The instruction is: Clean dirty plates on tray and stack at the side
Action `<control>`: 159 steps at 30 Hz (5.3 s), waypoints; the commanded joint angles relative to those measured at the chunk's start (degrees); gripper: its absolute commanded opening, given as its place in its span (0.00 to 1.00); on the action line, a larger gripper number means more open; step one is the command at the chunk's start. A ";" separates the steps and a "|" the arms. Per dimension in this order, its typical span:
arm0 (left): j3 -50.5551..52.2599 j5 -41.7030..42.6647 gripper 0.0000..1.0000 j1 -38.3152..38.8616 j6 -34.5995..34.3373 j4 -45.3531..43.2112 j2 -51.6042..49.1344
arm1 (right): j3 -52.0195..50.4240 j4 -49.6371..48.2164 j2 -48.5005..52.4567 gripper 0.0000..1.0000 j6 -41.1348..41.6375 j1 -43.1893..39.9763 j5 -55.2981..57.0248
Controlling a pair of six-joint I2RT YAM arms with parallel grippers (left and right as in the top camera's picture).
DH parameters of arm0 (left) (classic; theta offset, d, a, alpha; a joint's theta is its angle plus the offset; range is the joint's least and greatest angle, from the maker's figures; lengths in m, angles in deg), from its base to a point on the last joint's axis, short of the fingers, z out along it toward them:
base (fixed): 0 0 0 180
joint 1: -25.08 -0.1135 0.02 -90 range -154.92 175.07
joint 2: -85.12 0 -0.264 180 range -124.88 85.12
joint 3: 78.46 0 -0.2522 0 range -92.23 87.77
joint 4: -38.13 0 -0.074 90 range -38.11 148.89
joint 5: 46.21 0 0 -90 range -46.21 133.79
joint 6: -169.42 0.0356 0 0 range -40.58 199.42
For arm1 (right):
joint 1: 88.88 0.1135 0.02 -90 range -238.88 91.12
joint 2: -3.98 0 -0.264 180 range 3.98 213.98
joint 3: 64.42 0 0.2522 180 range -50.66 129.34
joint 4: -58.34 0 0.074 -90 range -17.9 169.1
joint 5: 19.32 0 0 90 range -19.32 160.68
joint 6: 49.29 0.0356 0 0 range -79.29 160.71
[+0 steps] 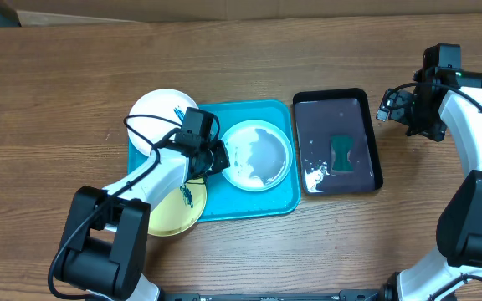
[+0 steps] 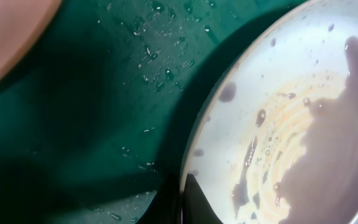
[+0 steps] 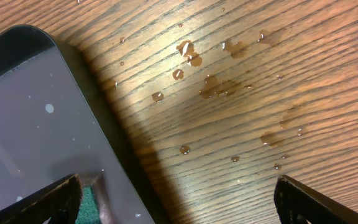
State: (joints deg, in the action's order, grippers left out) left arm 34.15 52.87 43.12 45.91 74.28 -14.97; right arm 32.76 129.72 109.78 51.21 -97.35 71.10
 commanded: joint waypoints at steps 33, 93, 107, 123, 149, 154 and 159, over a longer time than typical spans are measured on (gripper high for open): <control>-23.89 -7.78 0.04 6.99 7.93 0.22 0.79 | 0.48 -0.31 -0.79 1.00 0.15 0.20 0.37; -23.89 -56.70 0.04 36.44 80.26 -44.46 -0.31 | 0.48 -0.31 -0.76 1.00 0.15 0.20 0.37; -23.89 -57.53 0.04 36.79 81.70 -46.69 -0.31 | 0.48 -0.31 -0.79 1.00 0.15 0.20 0.37; -23.89 -58.29 0.04 33.68 70.90 -40.54 -0.33 | 0.48 -0.31 -0.79 1.00 0.15 0.20 0.37; -23.89 -58.14 0.04 33.94 61.16 -35.69 -0.42 | 0.48 -0.31 -0.79 1.00 0.15 0.20 0.37; -23.89 -52.83 0.04 30.71 38.45 -20.65 -1.73 | 0.48 -0.31 -0.76 1.00 0.15 0.20 0.37; -24.30 -30.47 0.04 23.61 19.43 -7.69 -1.51 | 0.48 -0.31 -0.79 1.00 0.15 0.20 0.37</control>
State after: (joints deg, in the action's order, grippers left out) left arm 10.91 4.90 72.17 85.66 62.39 -16.05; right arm 32.76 129.74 109.78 51.19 -97.37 71.13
